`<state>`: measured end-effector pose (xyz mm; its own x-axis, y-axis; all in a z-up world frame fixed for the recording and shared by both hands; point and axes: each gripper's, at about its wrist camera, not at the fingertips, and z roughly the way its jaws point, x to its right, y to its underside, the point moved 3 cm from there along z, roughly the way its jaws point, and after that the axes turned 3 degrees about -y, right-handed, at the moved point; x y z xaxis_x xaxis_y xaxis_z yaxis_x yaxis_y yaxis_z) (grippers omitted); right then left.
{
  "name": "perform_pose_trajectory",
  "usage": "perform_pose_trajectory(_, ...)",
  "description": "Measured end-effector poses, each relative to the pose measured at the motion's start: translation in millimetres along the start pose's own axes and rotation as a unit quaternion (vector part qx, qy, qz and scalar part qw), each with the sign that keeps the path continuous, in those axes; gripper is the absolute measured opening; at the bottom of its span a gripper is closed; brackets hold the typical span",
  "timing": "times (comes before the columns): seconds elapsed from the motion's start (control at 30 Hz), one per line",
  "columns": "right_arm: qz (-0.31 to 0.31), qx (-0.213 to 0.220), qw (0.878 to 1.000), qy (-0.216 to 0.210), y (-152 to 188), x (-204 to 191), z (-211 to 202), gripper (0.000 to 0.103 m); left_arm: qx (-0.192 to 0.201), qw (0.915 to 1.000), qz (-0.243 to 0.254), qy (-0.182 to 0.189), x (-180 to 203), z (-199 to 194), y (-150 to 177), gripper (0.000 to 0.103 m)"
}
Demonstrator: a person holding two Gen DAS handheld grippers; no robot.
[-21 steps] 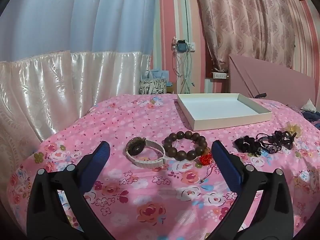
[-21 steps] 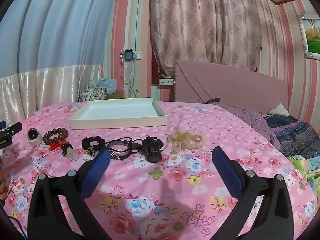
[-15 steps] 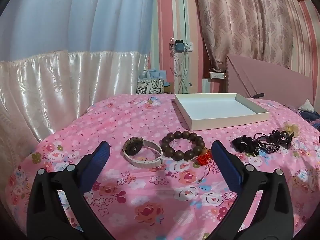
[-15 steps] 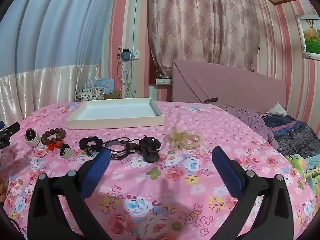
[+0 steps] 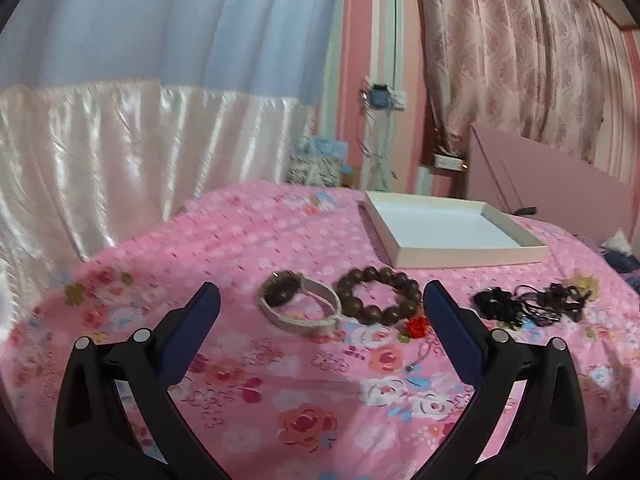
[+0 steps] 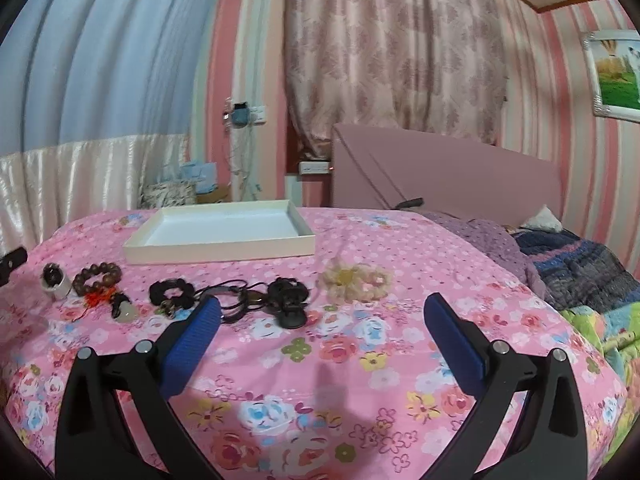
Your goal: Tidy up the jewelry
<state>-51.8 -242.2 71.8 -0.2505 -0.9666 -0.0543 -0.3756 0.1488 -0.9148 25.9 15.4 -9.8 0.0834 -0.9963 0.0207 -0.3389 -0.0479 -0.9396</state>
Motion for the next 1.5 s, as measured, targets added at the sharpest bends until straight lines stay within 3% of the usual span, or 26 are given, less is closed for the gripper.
perform_pose_trajectory(0.03, -0.005, -0.02, 1.0, -0.021, 0.8, -2.2, 7.4, 0.101, 0.004, 1.0, 0.003, -0.006, 1.6, -1.5, -0.3, 0.1)
perform_pose_trajectory(0.1, -0.003, -0.041, 0.999, -0.024, 0.5, -2.8, 13.2, 0.101, -0.001, 0.9999, 0.003, -0.014, 1.1, 0.7, -1.7, 0.1)
perform_pose_trajectory(0.23, 0.012, -0.056, 0.998, -0.022, 2.9, 1.9, 18.2, 0.101, -0.002, 0.9991, -0.009, -0.04, -5.2, 2.1, -3.1, 0.1)
perform_pose_trajectory(0.4, 0.018, -0.058, 0.998, -0.031, 4.5, -1.2, 18.3, 0.101, -0.006, 0.9989, 0.008, -0.047, -0.6, 3.5, -3.4, 0.1)
perform_pose_trajectory(0.57, 0.027, -0.096, 0.994, -0.038, 6.1, -3.7, 33.2, 0.101, -0.014, 0.9985, 0.019, -0.05, 2.8, 6.7, -2.3, 0.1)
perform_pose_trajectory(0.87, 0.02, -0.069, 0.997, -0.023, 5.1, -7.4, 27.2, 0.101, -0.028, 0.9976, 0.035, -0.053, 9.5, 10.8, -1.7, 0.1)
perform_pose_trajectory(1.5, 0.023, -0.076, 0.997, -0.009, 7.5, -4.7, 26.5, 0.101, -0.035, 0.9988, 0.014, -0.03, 5.4, 15.7, 0.3, 0.1)
